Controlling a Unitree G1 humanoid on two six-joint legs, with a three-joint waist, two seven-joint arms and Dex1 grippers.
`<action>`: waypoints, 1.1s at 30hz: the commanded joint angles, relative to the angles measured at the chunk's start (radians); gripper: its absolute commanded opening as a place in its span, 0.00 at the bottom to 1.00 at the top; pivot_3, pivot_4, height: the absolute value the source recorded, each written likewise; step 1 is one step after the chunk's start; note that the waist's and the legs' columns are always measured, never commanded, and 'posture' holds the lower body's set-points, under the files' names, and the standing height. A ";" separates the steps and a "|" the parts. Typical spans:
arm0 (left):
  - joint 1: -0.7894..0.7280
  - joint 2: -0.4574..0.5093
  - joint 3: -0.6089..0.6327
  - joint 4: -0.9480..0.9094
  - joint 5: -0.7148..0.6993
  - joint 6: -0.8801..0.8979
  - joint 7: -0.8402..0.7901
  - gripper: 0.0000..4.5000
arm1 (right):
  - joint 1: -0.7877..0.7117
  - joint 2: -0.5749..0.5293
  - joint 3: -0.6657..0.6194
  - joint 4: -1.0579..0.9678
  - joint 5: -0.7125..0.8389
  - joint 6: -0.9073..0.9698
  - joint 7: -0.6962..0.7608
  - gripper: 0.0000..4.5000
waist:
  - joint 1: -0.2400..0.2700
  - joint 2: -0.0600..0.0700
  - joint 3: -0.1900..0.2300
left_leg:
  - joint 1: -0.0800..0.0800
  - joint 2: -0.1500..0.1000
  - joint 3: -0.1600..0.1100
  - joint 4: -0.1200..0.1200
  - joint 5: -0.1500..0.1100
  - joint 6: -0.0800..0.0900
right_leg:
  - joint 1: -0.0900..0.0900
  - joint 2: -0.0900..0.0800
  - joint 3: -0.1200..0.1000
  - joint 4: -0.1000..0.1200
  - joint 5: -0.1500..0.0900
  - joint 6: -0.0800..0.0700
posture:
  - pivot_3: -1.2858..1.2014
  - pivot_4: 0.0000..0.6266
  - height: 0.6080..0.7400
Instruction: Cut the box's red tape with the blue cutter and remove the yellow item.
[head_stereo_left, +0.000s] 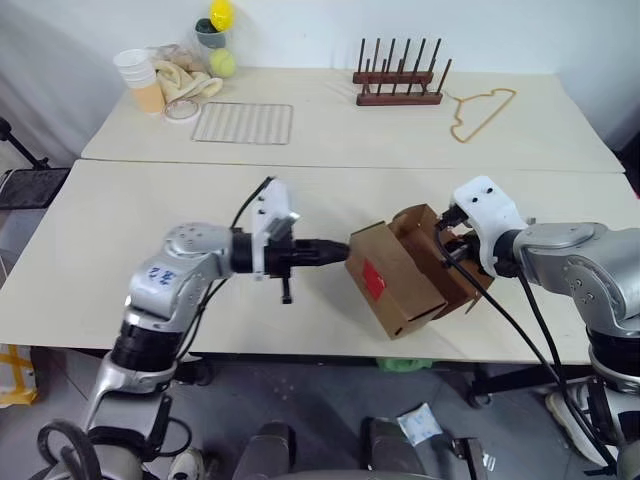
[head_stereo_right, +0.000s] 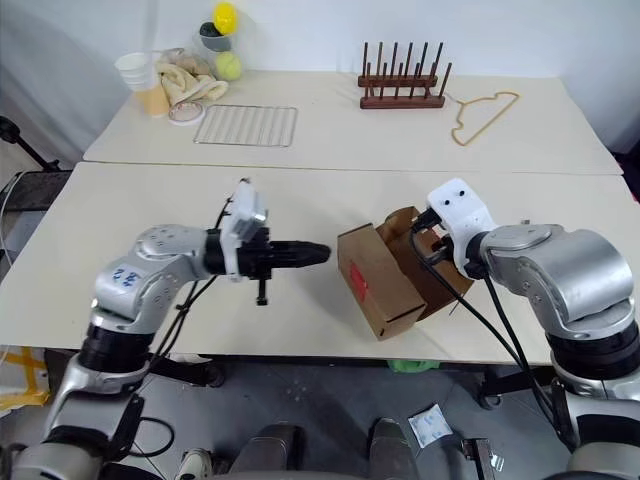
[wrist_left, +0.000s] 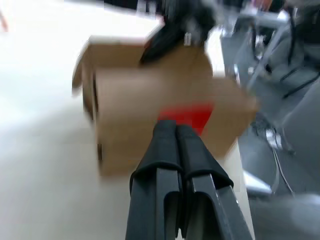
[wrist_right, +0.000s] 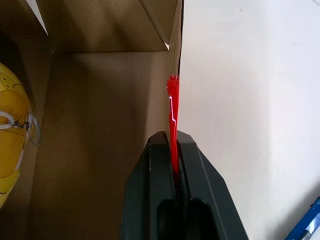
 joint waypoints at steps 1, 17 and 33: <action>-0.059 -0.059 -0.072 0.050 0.058 -0.063 0.028 0.00 | -0.023 -0.009 -0.011 -0.031 -0.015 0.005 0.001 0.01 | -0.006 0.000 0.000 | 0.000 0.000 0.000 0.000 0.000 0.000 | 0.000 0.000 0.000 0.000 0.000 0.000 | 0.52 0.24 1.00; -0.159 -0.017 -0.225 0.179 0.260 -0.116 -0.022 0.00 | -0.024 -0.028 -0.019 -0.044 -0.009 0.005 0.015 0.01 | -0.012 0.000 0.000 | 0.001 0.001 0.001 0.000 0.000 0.000 | -0.001 0.001 0.000 0.002 0.000 0.000 | 0.52 0.24 1.00; -0.022 0.127 -0.185 0.059 0.242 -0.004 -0.043 0.00 | 0.024 -0.093 -0.034 -0.048 0.053 0.005 0.112 0.01 | 0.006 0.001 -0.001 | 0.004 0.000 0.000 0.001 0.000 0.000 | 0.004 0.000 0.000 0.000 0.000 0.000 | 0.52 0.24 1.00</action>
